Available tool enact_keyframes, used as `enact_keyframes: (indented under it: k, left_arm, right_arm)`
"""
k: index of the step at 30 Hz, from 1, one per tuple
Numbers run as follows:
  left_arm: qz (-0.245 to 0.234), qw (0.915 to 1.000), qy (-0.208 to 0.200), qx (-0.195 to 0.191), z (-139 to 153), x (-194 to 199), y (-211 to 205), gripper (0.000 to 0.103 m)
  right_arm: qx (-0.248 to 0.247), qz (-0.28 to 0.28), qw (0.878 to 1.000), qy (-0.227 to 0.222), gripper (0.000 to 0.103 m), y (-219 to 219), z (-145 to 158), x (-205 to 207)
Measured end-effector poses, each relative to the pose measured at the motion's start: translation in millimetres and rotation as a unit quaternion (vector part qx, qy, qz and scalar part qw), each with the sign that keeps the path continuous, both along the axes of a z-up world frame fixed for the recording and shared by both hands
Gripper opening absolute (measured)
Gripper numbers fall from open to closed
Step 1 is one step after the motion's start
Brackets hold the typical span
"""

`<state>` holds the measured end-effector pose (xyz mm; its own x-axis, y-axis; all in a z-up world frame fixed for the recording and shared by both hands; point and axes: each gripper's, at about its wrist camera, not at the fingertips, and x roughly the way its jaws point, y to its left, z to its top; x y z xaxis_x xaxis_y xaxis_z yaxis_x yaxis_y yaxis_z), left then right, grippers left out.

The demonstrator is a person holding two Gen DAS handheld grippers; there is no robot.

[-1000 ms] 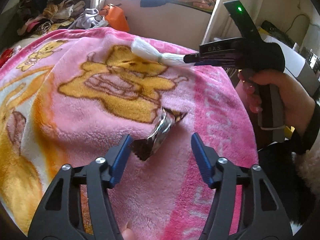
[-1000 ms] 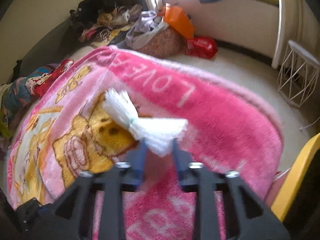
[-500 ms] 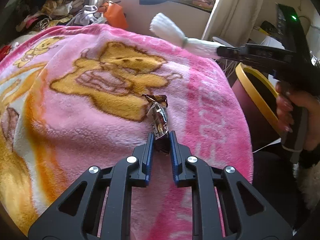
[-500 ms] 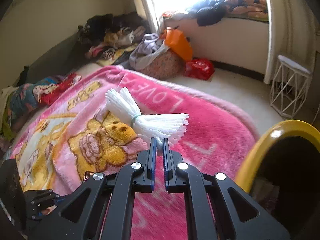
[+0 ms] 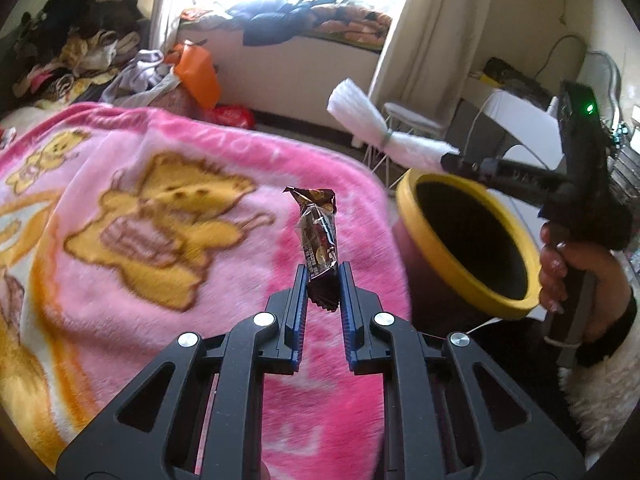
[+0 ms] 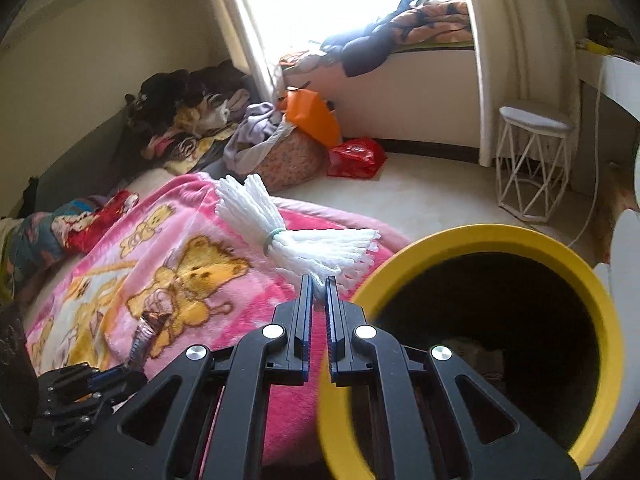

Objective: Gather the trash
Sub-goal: 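Carry the white bundle and wrapper over the yellow bin with both tools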

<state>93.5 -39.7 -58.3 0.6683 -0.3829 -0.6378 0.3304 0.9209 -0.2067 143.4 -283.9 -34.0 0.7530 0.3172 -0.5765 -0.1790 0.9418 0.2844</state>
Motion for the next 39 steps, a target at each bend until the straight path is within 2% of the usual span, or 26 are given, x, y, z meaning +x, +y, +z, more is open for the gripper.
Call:
enact_keyframes:
  k: [14, 39]
  left_arm:
    - [-0.027, 0.9987, -0.039, -0.015, 31.6, -8.6, -40.8, 0.011]
    - [-0.079, 0.9949, -0.058, -0.022, 44.4, -8.3, -104.7, 0.011]
  right_arm:
    - [0.009, -0.048, 0.999, -0.003, 0.006, -55.6, 3.7, -33.3]
    - [0.025, -0.132, 0.991, -0.007, 0.006, -128.2, 3.8, -66.8]
